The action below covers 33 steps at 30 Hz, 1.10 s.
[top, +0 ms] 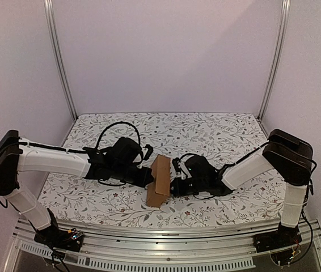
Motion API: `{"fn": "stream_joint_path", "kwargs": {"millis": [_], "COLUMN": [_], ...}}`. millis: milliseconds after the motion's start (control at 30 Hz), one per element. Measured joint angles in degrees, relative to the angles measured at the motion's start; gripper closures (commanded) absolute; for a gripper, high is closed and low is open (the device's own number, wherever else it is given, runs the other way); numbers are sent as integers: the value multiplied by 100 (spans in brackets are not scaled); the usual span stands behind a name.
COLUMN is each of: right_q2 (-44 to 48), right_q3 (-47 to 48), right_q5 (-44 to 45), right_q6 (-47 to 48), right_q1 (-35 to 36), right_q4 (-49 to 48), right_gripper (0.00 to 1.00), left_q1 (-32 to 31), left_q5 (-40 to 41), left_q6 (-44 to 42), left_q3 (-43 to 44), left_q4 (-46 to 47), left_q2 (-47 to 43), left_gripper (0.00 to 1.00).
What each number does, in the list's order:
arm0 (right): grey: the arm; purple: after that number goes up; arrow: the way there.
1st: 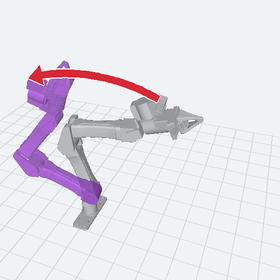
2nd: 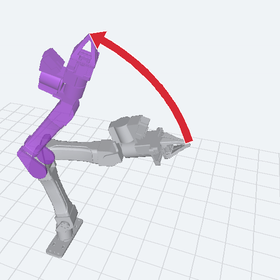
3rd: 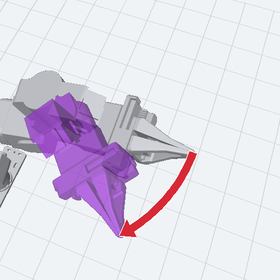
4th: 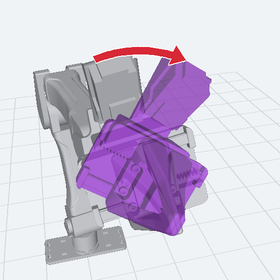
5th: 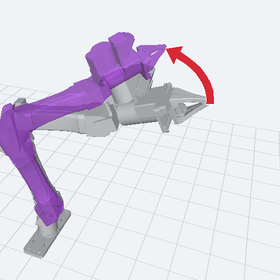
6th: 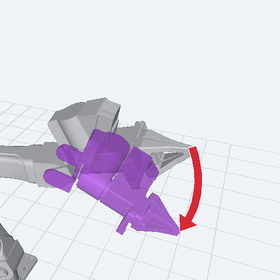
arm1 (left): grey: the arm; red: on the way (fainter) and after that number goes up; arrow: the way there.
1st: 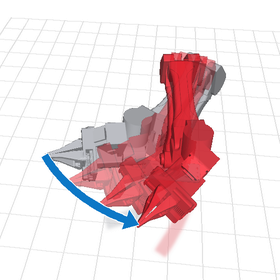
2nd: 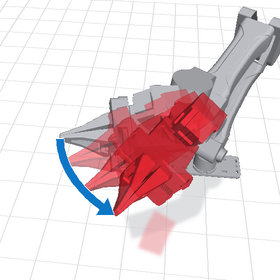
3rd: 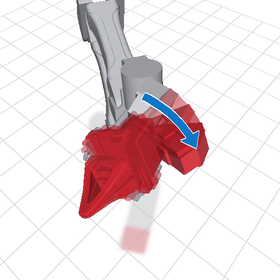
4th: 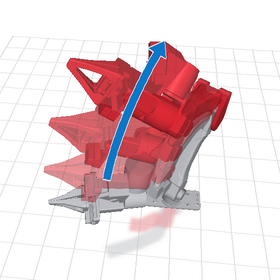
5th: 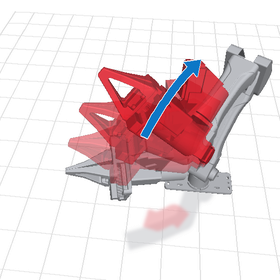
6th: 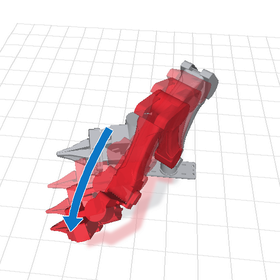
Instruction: Fold the paper box
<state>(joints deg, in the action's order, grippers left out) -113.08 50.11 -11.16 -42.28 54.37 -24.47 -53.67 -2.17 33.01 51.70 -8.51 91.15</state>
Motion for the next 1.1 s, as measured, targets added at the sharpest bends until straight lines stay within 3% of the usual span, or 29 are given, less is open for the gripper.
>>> {"fn": "stream_joint_path", "kwargs": {"millis": [367,600,700,933,1067,1100], "right_q2": [1010,2135,2817,4107,4498,4551], "right_q3": [-647,-780,-776,-763,-750,-741], "right_q5": [1010,1631,1908,2675,3014,3051], "right_q6": [516,861,1003,1311,1447,1412], "right_q1": [-9,-9,-11,-20,-31,-33], "right_q4": [1034,2133,2553,3340,3709,3777], "right_gripper": [100,93,81,59,27,9], "left_q1": [0,0,0,0,0,0], "left_q5": [-15,-13,20,389,660,730], "left_q6": [-2,-7,-46,-260,-439,-476], "left_q3": [142,164,188,306,468,496], "left_q4": [-4,-46,-120,-671,-988,-1051], "left_q2": [136,138,118,-415,-933,-1086], "left_gripper": [100,100,100,69,48,43]}}
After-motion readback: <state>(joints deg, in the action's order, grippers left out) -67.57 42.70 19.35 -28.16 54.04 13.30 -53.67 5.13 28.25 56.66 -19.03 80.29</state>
